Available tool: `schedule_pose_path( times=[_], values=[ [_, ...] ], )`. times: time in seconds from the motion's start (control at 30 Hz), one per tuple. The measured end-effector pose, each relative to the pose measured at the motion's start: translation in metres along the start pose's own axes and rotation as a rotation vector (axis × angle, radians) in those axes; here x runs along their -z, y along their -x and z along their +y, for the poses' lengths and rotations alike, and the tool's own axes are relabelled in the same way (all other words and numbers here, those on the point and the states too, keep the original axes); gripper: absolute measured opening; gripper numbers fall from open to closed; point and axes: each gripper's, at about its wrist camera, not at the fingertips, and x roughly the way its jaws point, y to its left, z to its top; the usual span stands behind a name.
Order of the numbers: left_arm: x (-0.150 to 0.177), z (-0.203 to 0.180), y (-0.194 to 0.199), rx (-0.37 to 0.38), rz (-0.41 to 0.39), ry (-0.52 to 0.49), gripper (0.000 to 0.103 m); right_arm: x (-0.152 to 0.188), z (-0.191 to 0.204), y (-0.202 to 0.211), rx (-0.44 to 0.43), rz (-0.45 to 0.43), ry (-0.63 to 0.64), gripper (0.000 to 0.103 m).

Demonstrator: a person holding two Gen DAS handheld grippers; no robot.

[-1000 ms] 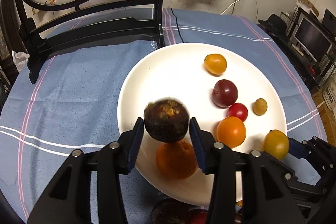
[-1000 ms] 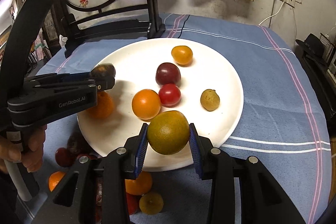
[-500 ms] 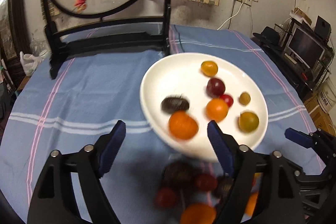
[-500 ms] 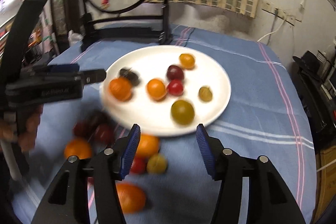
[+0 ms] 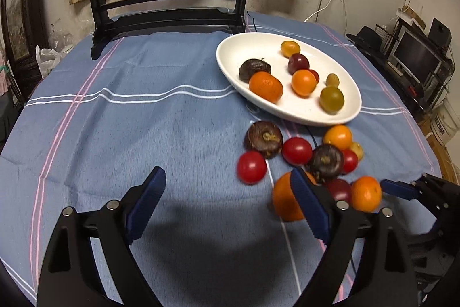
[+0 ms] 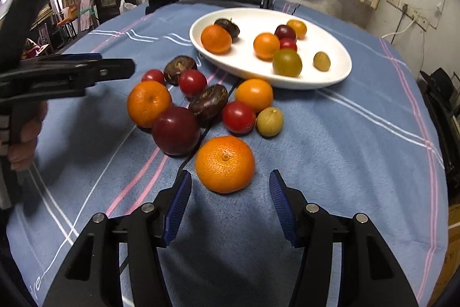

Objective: Organize fruits
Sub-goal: 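Place a large orange with the right tool while the left tool places another orange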

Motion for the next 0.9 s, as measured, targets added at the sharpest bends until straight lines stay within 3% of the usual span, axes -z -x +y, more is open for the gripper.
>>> schedule_pose_path(
  times=[0.13,0.2,0.53,0.73,0.87,0.9],
  values=[
    [0.005,-0.003,-0.002,0.010,0.018,-0.012,0.086,-0.005,0.002,-0.013,0.000,0.017,-0.001,0.056],
    [0.008,-0.004,-0.003,0.008,0.023,-0.016,0.086,-0.007,0.001,-0.017,-0.012,0.011,-0.012,0.045],
    [0.011,-0.008,-0.001,-0.023,0.021,-0.021,0.086,-0.003,-0.026,-0.006,-0.062,-0.045,-0.126,0.044],
    [0.022,-0.006,0.009,-0.004,0.035,-0.003,0.086,-0.001,-0.035,0.004,-0.100,-0.083,-0.152,0.044],
    [0.028,-0.021,0.005,0.011,0.064,-0.066,0.086,0.000,-0.032,0.009,-0.119,-0.094,-0.142,0.044],
    [0.028,-0.024,0.001,0.003,0.075,-0.075,0.082,0.001,-0.032,0.010,-0.124,-0.098,-0.141,0.044]
  ],
)
